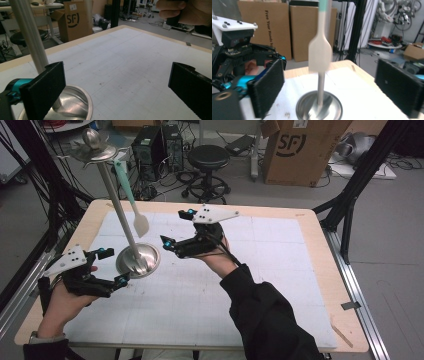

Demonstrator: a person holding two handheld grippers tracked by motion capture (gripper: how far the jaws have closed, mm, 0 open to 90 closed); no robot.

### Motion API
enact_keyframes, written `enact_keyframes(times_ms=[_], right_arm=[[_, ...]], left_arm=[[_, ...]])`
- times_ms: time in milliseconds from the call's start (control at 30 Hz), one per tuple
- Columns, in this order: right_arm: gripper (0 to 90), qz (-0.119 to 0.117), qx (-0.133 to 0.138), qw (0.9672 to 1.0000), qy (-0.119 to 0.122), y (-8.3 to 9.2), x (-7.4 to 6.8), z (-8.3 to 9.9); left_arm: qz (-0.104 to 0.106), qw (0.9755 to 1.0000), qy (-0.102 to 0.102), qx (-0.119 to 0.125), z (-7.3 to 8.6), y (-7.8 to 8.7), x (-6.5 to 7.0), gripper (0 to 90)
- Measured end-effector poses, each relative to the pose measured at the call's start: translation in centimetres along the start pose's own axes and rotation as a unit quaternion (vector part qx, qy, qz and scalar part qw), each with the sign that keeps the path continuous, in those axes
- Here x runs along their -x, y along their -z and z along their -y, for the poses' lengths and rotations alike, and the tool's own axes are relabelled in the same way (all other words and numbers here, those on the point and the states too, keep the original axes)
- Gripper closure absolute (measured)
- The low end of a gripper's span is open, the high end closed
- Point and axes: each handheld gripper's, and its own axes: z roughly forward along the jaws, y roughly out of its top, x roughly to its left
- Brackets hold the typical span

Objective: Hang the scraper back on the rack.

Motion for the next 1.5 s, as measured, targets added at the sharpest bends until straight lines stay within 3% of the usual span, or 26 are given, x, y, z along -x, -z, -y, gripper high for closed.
enact_keyframes(times_ms=[167,433,633,767,1000,1233,1333,1500], right_arm=[[0.6,0.019,-0.016,0.9996,-0.016,2.3,0.8,1.5],[0.5,0.042,-0.03,0.998,-0.036,6.0,2.0,4.0],[0.6,0.054,-0.037,0.9963,-0.057,9.1,3.2,6.2],[0.6,0.061,-0.044,0.9955,-0.058,10.9,4.0,7.8],[0.6,0.088,-0.044,0.9914,-0.086,14.1,5.3,10.5],[0.7,0.102,-0.041,0.9883,-0.106,16.7,5.4,12.4],[0.7,0.112,-0.051,0.9855,-0.117,17.7,5.5,13.3],[0.7,0.127,-0.039,0.9821,-0.133,19.5,5.7,14.7]], left_arm=[[0.005,1.0,-0.002,0.006,0.0,-1.1,0.1,1.7],[0.011,0.9999,-0.005,-0.005,0.5,-2.5,0.4,1.7],[0.017,0.9997,-0.011,-0.011,0.6,-3.0,0.8,1.7],[0.017,0.9998,-0.006,-0.011,0.8,-3.2,0.9,1.7],[0.016,0.9997,-0.005,-0.016,1.0,-3.5,0.8,1.7],[0.015,0.9997,0.008,-0.02,1.7,-3.9,0.3,1.7],[0.016,0.9997,0.01,-0.019,1.7,-4.0,0.3,1.7],[0.018,0.9996,0.011,-0.017,1.8,-4.2,0.2,1.7]])
